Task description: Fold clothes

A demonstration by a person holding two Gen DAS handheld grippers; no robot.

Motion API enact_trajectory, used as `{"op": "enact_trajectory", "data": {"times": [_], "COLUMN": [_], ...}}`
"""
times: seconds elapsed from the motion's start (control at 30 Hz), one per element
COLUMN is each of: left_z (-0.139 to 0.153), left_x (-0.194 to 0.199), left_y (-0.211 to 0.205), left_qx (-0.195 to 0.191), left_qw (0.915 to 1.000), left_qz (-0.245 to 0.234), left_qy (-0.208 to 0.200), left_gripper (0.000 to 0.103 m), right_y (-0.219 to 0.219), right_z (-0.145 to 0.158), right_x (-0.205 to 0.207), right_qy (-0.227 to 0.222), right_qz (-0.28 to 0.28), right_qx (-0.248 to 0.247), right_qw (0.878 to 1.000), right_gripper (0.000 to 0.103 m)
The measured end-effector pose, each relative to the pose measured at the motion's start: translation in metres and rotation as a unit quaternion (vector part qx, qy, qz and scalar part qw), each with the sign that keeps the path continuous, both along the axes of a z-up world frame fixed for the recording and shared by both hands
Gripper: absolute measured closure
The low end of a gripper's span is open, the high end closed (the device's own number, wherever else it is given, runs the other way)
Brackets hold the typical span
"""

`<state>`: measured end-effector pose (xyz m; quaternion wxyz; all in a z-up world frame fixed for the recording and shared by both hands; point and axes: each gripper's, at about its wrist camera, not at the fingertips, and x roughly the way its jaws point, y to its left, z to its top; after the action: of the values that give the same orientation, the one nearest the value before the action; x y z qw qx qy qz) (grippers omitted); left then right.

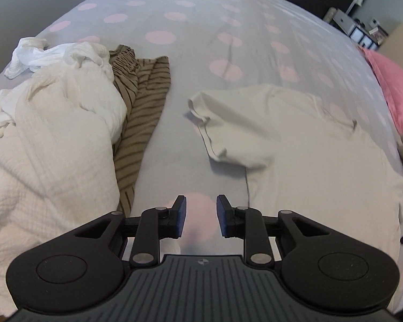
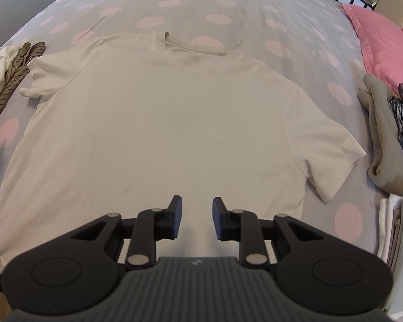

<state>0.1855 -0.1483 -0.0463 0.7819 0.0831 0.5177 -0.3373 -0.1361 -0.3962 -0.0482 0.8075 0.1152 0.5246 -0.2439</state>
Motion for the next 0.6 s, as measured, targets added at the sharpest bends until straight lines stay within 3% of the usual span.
{"op": "enact_trajectory", "data": {"times": [0.17, 0.3, 0.6], "left_z": [-0.007, -0.011, -0.035], "left_x": [0.031, 0.047, 0.081], "left_y": [-0.010, -0.033, -0.087], "left_qx": [-0.041, -0.057, -0.030], "left_qw": [0.9976, 0.9963, 0.9973], "left_qz": [0.055, 0.065, 0.041], "left_qy": [0.011, -0.008, -0.053], "left_gripper": [0.076, 0.072, 0.063], "right_y": [-0.013, -0.018, -0.030], "right_z": [-0.023, -0.035, -0.054], "right_x": [0.015, 0.025, 0.041], "right_qy": [0.012, 0.017, 0.033], "right_qz": [-0.010, -0.006, 0.012], "right_qx": [0.018, 0.035, 0.056], "right_qw": [1.000, 0.999, 0.998], "right_gripper": [0.075, 0.075, 0.075]}}
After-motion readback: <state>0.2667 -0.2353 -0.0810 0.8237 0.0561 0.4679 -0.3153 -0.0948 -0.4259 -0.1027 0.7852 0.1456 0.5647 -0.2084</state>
